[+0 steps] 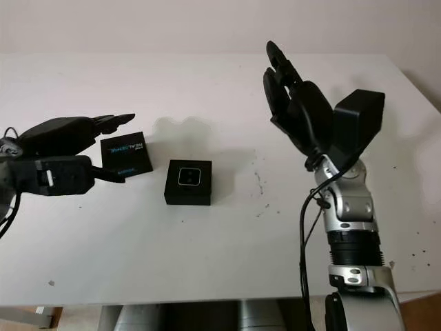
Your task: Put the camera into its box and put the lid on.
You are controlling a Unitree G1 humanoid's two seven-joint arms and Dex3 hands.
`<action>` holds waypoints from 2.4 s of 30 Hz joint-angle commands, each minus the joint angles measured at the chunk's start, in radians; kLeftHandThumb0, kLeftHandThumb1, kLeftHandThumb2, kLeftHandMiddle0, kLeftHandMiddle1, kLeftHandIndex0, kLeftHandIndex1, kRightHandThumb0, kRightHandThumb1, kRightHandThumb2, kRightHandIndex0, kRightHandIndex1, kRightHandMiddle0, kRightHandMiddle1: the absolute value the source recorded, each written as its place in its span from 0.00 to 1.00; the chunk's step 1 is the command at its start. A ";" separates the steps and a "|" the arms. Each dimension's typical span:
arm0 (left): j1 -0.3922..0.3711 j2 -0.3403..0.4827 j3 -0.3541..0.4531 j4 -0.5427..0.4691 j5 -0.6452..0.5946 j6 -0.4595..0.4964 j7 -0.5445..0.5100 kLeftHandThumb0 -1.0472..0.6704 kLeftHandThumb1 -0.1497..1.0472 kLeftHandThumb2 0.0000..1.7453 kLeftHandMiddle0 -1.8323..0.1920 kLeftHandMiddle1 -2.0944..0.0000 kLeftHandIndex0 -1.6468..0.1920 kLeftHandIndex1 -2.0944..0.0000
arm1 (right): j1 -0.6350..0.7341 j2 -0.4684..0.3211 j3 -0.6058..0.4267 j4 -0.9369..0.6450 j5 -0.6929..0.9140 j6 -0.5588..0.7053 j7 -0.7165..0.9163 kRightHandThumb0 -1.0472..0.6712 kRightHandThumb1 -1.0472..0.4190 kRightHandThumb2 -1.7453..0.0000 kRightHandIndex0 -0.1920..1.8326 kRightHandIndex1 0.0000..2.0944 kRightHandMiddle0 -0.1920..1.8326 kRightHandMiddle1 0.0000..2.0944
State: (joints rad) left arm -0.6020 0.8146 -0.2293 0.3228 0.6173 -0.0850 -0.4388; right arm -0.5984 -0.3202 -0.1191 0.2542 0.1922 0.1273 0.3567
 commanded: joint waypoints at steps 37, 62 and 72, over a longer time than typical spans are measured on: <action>-0.132 -0.126 -0.010 0.262 -0.137 -0.020 0.012 0.27 0.83 0.02 0.88 0.96 0.90 0.96 | 0.013 -0.012 -0.006 -0.034 -0.058 0.001 -0.006 0.22 0.00 0.64 0.02 0.02 0.04 0.02; -0.064 -0.112 -0.080 0.286 0.088 -0.192 0.410 0.55 0.93 0.04 0.77 0.38 0.55 0.86 | 0.032 0.005 -0.004 -0.030 -0.050 -0.008 -0.009 0.22 0.00 0.65 0.03 0.03 0.05 0.03; -0.044 -0.144 -0.001 0.203 -0.028 -0.114 0.392 0.56 0.99 0.03 0.73 0.47 0.69 0.52 | 0.038 0.010 0.009 -0.039 -0.053 -0.002 -0.008 0.22 0.00 0.65 0.03 0.03 0.05 0.03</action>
State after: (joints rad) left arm -0.6597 0.6805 -0.2505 0.5524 0.6018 -0.2135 -0.0378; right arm -0.5667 -0.3143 -0.1151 0.2319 0.1357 0.1282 0.3484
